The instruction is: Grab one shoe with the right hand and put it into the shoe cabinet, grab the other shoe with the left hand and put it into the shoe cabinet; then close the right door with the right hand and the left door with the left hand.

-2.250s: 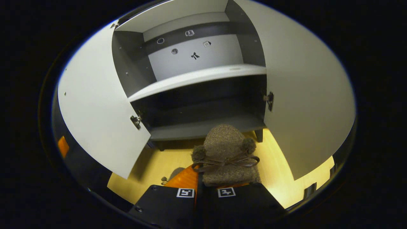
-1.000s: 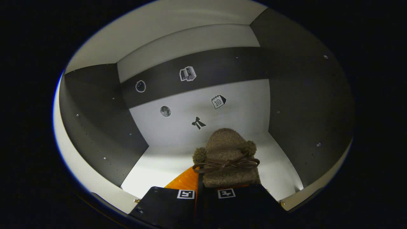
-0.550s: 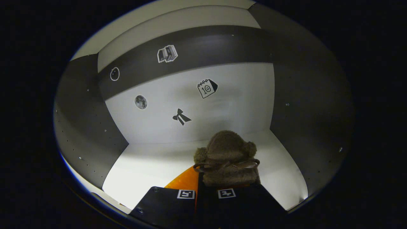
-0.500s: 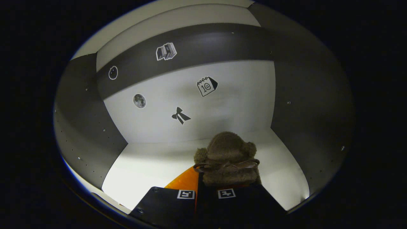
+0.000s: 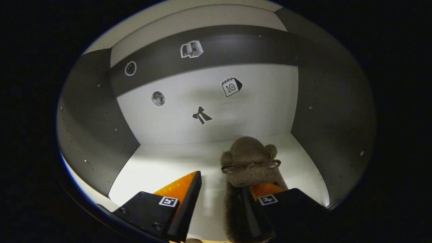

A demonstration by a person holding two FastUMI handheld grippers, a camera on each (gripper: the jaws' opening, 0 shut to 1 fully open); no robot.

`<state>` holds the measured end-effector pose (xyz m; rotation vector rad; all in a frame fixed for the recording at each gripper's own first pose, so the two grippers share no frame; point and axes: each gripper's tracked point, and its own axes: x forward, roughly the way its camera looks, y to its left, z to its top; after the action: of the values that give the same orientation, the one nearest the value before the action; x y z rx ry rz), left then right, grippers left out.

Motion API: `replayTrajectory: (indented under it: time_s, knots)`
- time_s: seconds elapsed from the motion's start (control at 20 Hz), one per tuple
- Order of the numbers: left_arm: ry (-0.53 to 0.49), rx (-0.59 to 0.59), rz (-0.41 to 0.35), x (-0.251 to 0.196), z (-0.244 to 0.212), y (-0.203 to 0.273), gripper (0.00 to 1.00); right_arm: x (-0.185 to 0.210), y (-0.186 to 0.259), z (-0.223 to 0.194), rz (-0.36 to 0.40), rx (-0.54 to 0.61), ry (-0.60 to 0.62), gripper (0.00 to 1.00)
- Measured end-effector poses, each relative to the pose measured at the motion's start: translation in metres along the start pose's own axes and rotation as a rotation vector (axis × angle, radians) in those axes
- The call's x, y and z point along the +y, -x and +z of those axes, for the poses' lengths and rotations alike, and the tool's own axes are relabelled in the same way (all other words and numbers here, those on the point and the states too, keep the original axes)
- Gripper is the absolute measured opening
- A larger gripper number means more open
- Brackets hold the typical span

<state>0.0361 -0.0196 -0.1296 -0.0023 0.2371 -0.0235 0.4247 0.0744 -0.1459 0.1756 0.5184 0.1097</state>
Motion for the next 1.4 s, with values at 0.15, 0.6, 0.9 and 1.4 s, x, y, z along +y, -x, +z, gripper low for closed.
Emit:
replayTrajectory:
  time_s: [0.15,0.6,0.9,1.4]
  knots:
    - [-0.001,0.001,-0.020,-0.004,-0.005,-0.001,0.92,0.006,0.021,-0.001,0.008,-0.021,0.025,0.86]
    - [0.004,0.042,-0.085,-0.010,-0.047,-0.003,0.92,0.008,0.145,0.014,0.031,-0.281,-0.014,0.98]
    - [-0.024,0.189,-0.135,-0.033,-0.133,-0.027,0.93,-0.001,0.259,0.009,-0.002,-0.494,0.126,0.98]
    - [-0.005,0.411,-0.162,-0.052,-0.261,-0.098,0.79,-0.048,0.350,-0.056,0.003,-0.438,0.166,0.99]
